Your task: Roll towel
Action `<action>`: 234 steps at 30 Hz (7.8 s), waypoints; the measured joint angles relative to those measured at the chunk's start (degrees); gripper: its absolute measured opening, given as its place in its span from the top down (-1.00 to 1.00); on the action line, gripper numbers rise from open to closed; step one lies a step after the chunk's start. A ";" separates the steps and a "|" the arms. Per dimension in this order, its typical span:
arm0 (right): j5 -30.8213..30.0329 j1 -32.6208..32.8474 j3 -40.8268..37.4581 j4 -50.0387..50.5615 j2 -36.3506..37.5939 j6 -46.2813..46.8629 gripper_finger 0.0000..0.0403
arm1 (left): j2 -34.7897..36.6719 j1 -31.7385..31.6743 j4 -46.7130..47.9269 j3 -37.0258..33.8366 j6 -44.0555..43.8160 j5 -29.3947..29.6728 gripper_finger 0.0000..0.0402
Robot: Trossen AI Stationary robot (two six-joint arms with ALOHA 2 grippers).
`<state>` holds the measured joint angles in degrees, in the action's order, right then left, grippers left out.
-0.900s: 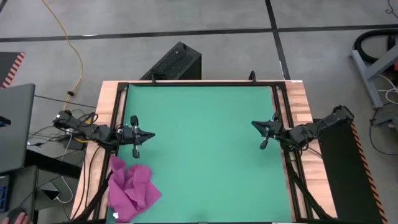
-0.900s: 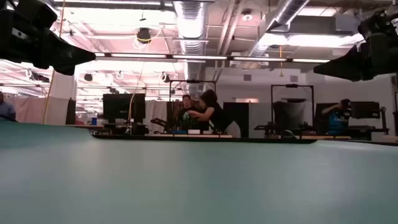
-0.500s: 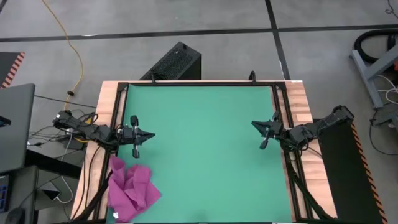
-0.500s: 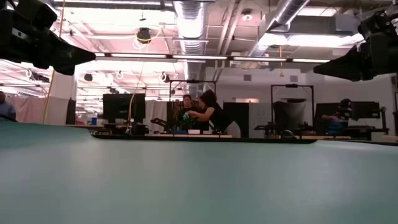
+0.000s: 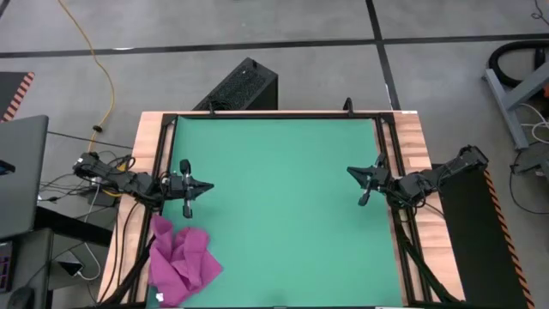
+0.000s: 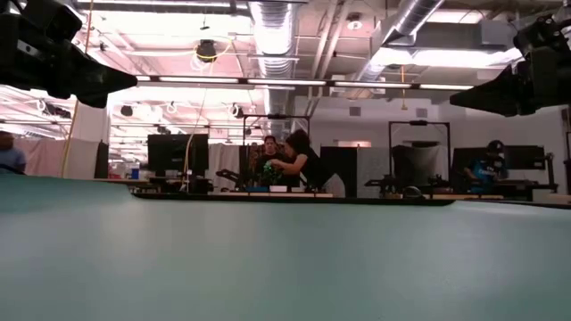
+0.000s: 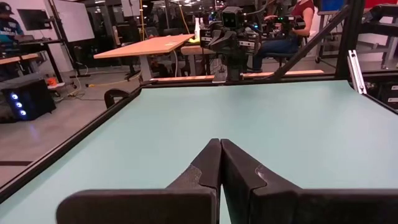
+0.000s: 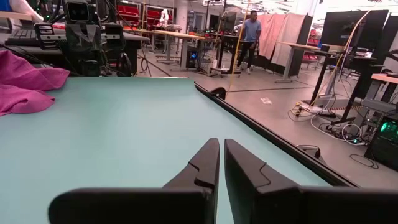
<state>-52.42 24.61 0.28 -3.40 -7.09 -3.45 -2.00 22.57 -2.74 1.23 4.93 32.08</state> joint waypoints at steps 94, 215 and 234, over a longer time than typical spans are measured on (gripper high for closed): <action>17.62 0.10 1.46 2.91 -0.02 9.03 -0.01 | -88.17 14.05 83.10 62.60 -79.47 -45.77 0.36; 18.04 0.10 1.33 2.76 0.00 14.11 -0.01 | -87.91 8.23 71.36 59.25 -66.85 -38.96 1.00; 17.99 -0.03 1.17 -17.32 -7.23 6.65 -0.01 | -87.91 -2.59 57.60 90.62 -25.66 -8.12 1.00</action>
<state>-34.43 24.58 1.45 -20.72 -14.32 3.20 -89.91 19.98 54.86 91.85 -20.74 23.96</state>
